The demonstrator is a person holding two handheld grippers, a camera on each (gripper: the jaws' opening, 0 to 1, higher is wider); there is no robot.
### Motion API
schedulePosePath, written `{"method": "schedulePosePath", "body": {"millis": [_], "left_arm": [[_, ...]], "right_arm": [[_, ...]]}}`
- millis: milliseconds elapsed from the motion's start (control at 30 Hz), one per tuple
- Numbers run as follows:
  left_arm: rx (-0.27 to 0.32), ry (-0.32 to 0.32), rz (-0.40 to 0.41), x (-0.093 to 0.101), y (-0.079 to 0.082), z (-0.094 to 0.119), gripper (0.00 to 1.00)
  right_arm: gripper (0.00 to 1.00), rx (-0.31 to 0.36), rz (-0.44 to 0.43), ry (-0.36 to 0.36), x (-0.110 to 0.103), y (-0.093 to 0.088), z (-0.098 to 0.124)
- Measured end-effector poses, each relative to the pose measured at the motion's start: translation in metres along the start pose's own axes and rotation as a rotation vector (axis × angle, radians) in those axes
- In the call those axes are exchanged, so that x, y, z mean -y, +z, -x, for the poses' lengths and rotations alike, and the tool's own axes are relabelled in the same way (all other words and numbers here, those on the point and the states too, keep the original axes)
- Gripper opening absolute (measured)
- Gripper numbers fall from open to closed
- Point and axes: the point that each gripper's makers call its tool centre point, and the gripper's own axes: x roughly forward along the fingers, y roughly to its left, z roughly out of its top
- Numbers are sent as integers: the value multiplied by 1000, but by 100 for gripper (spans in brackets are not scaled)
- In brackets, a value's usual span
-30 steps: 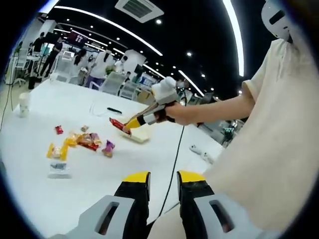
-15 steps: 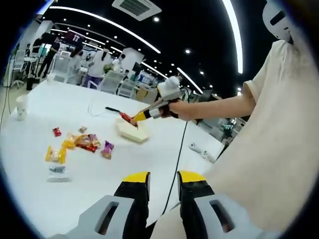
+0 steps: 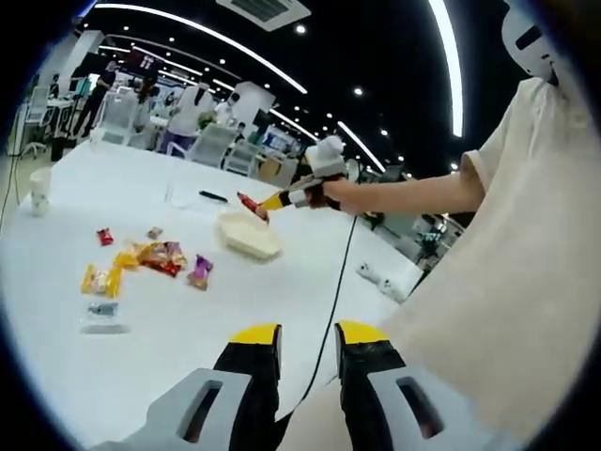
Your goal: Place the target food into the container with the food tongs after gripping and lifting it, then release it inside without dropping or visibly crushing the food.
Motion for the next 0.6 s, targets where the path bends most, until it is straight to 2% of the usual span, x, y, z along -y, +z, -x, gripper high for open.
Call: {"method": "schedulePosePath", "body": {"millis": [300,600], "left_arm": [[7,17,22,-4,0,1,25],[18,33,51,-7,-2,-3,35]], "right_arm": [[21,1,-47,-27,24,-3,1],[22,-7,-57,-38,37,-8,2]]}}
